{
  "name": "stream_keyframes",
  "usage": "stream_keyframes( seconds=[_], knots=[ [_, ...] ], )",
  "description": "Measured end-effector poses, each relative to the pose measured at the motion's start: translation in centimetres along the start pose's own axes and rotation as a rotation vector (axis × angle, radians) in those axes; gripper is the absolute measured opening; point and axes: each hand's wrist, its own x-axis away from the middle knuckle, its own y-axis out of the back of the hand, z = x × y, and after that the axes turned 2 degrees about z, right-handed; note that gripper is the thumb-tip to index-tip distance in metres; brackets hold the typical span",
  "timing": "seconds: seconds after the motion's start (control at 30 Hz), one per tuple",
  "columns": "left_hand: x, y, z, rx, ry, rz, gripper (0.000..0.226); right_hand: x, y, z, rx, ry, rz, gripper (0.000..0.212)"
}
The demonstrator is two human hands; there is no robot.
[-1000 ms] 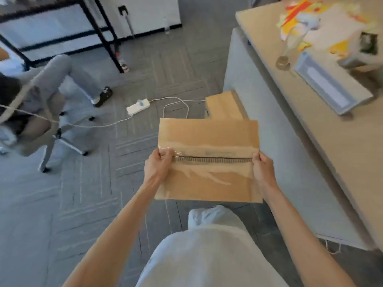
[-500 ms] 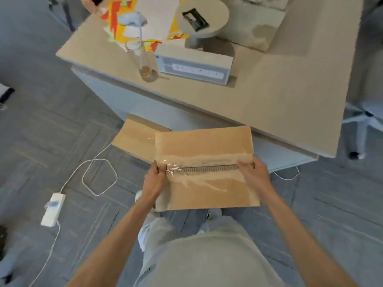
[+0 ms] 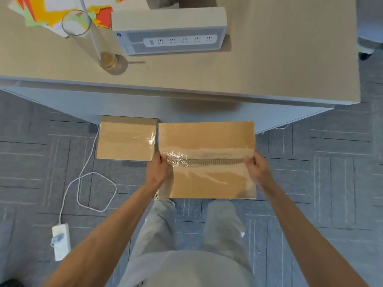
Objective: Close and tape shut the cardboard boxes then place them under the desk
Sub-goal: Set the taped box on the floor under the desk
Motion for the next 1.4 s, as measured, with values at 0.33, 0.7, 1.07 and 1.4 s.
stream_keyframes(
  seconds=[0.33,0.7,1.07,1.4],
  knots=[
    [-11.6,-5.7,4.6,0.172,0.192,0.079,0.02,-10.6,-6.9,-8.1,-0.063,-0.177,-0.027,0.01],
    [-25.6,-14.8,13.3,0.249,0.336,0.123,0.02,-25.2,-15.2,-18.6,-0.135,-0.282,-0.026,0.03],
    [-35.7,-20.3,14.4,0.255,0.303,0.181,0.009,-34.2,-19.0,-26.2,-0.201,-0.312,0.003,0.056],
    [-34.4,-22.6,13.0,0.29,0.172,0.188,0.037,-33.9,-18.7,-23.4,-0.14,-0.204,0.175,0.069]
  ],
)
